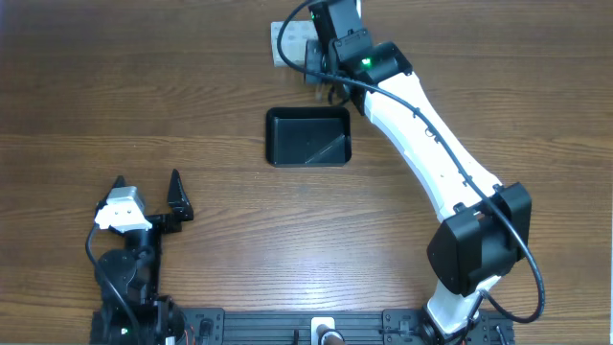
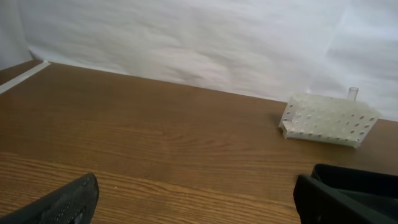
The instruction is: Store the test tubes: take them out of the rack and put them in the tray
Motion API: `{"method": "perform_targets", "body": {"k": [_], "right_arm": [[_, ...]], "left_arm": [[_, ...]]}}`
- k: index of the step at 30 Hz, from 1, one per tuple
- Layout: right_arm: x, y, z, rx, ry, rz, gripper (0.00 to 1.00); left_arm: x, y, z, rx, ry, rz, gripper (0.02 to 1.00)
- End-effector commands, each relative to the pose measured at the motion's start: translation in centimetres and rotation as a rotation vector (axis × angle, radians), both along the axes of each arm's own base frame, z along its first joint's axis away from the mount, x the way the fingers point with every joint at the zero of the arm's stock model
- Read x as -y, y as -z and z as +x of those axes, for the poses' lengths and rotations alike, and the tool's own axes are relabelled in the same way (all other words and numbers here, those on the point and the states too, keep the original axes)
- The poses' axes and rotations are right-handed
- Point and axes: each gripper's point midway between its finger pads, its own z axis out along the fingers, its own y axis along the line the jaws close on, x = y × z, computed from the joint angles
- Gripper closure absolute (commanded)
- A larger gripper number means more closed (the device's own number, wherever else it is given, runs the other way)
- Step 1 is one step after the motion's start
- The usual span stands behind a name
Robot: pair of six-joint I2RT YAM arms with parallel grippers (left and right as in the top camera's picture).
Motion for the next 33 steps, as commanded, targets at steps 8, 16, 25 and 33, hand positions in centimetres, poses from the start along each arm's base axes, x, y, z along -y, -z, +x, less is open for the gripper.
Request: {"method": "perform_targets", "body": {"k": [8,16,25,33], "right_arm": [[-0.6,4.3,-5.9,-0.318,-0.016,0.014,0.991],[-0.7,6.9,-6.5,-0.393,-0.016,-0.027,0.991],[-0.3,9.0,-5.8,-0.400,-0.011,-0.079,0.989],[1.7,9.1,-4.8,-0.375,0.041,-0.136,0.989]], "left_arm": [[0.3,0.2,0.0,-0.004,0.015,0.014,0.020],[0.3,0.2,0.0,-0.004,0.015,0.014,0.020],[0.3,0.2,0.0,-0.004,0.015,0.014,0.020],[0.3,0.2,0.0,-0.004,0.015,0.014,0.020]]}}
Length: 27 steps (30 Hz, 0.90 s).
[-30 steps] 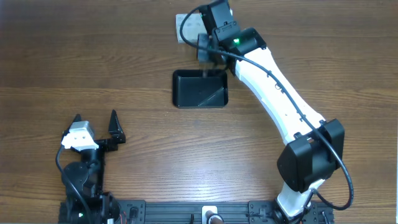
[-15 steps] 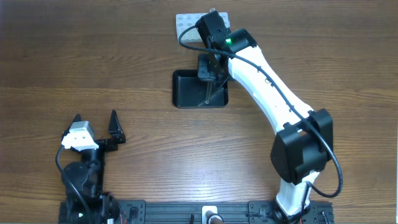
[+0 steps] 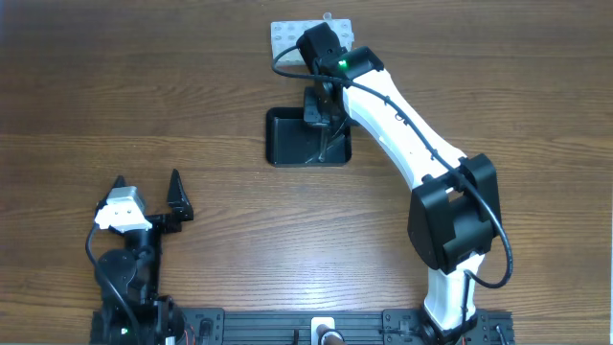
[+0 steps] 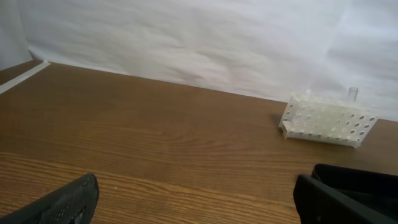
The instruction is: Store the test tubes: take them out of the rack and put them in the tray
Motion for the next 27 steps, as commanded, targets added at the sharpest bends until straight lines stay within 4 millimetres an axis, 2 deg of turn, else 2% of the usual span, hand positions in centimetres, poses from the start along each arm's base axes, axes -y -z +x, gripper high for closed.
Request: {"method": "perform_targets", "body": {"k": [1,6,14,27], "right_arm": [[1.1,-0.1,0.8,0.023,0.020,-0.040,0.991],[2.5,0.0,0.7,-0.004,0.036,-0.057,0.989],[4.8,-0.1,1.8,0.018,0.071,-0.092,0.991],[5.0,0.6,2.2,0.017,0.076,-0.103,0.989]], "left_arm": [[0.3,0.2,0.0,-0.004,0.015,0.014,0.023],[0.3,0.2,0.0,-0.004,0.015,0.014,0.020],[0.3,0.2,0.0,-0.004,0.015,0.014,0.020],[0.3,0.2,0.0,-0.004,0.015,0.014,0.018]]}}
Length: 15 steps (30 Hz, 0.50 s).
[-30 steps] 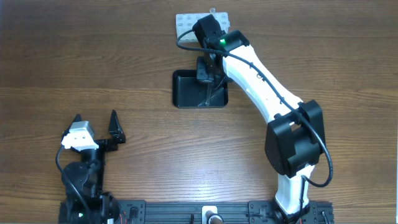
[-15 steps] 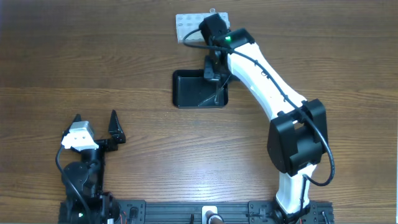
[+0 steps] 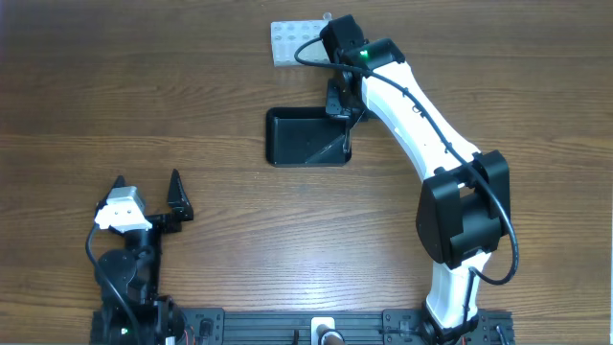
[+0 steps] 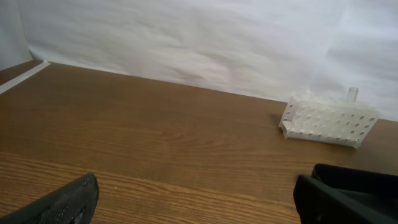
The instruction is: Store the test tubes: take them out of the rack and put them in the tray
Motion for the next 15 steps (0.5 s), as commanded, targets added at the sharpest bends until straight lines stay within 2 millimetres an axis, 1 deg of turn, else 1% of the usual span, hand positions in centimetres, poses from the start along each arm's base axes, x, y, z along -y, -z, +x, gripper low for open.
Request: {"method": "perform_targets", "body": {"k": [1,11,15], "right_arm": [[0.1,0.7,0.6,0.001,-0.001,-0.020,0.989],[-0.6,2.8,0.3,-0.039,-0.018,-0.036,0.989],[-0.9,3.3,0.2,-0.048,-0.024,-0.040,0.991]], "left_arm": [[0.3,0.2,0.0,-0.004,0.015,0.014,0.023],[0.3,0.2,0.0,-0.004,0.015,0.014,0.023],[0.3,0.2,0.0,-0.004,0.015,0.014,0.020]]}}
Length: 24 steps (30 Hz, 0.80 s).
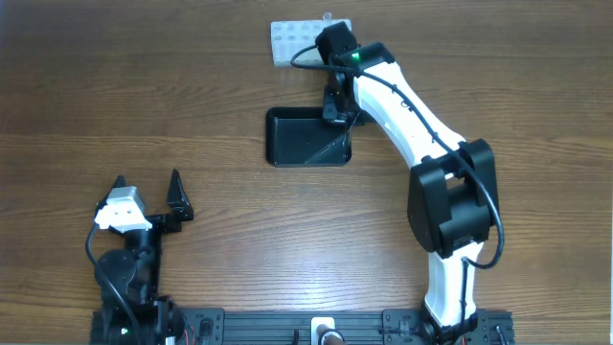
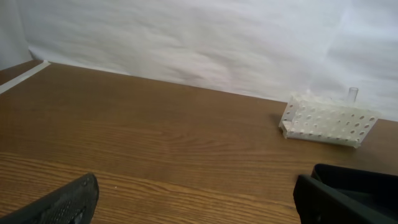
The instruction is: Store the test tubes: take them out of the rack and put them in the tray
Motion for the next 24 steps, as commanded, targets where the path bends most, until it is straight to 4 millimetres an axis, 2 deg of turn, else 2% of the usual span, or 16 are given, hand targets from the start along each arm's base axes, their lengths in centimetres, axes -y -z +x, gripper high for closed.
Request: {"method": "perform_targets", "body": {"k": [1,24], "right_arm": [[-0.5,0.2,0.4,0.012,-0.015,-0.014,0.989],[-1.0,2.1,1.0,0.008,-0.020,-0.016,0.987]], "left_arm": [[0.3,0.2,0.0,-0.004,0.015,0.014,0.020],[0.3,0.2,0.0,-0.004,0.015,0.014,0.020]]}}
